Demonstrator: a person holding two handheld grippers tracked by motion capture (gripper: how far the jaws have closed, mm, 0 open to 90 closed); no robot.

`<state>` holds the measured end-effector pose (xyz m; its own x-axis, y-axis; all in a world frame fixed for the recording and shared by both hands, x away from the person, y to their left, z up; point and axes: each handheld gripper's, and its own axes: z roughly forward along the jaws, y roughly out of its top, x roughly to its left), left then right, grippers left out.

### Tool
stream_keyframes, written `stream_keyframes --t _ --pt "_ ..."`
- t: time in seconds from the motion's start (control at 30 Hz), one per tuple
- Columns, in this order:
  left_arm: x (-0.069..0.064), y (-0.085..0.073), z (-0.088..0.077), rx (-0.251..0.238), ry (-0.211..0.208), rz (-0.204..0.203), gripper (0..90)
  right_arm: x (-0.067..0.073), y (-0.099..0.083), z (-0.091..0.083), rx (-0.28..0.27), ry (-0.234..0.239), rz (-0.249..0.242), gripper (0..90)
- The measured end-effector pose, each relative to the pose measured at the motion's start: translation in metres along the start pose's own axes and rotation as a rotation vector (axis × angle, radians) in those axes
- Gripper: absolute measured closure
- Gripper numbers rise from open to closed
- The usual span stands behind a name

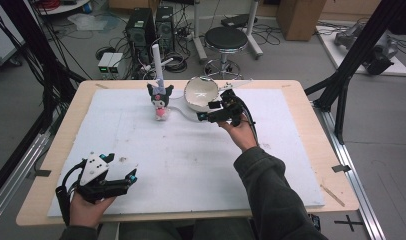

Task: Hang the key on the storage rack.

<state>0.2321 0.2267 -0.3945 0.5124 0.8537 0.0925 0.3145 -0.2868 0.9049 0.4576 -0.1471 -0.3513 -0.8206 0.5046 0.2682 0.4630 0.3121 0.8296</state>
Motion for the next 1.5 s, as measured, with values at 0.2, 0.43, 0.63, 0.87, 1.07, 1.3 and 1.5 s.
stream_keyframes --t 0.2,0.43,0.63,0.87,1.07,1.3,1.5 --pt "0.0 0.0 0.0 0.002 0.0 0.006 15.4 0.0 -0.005 -0.006 -0.009 -0.004 -0.001 15.3" --pt "0.0 0.0 0.0 0.005 -0.003 0.006 15.4 0.001 -0.011 -0.013 -0.005 -0.009 -0.005 12.4" --pt "-0.001 0.0 0.0 0.005 -0.002 0.004 15.4 0.004 -0.015 -0.018 -0.013 -0.01 -0.01 12.3" --pt "-0.001 0.0 0.0 0.004 -0.013 -0.002 15.4 0.006 -0.022 -0.024 -0.022 -0.023 -0.018 11.4" --pt "-0.001 0.001 0.0 0.005 -0.016 -0.005 15.4 0.007 -0.025 -0.029 -0.025 -0.031 -0.02 11.1" --pt "-0.001 0.001 0.0 0.004 -0.026 -0.012 15.4 0.01 -0.031 -0.033 -0.033 -0.03 -0.024 11.1" --pt "-0.001 0.001 0.0 0.005 -0.029 -0.008 15.4 0.01 -0.037 -0.038 -0.042 -0.034 -0.022 11.1"
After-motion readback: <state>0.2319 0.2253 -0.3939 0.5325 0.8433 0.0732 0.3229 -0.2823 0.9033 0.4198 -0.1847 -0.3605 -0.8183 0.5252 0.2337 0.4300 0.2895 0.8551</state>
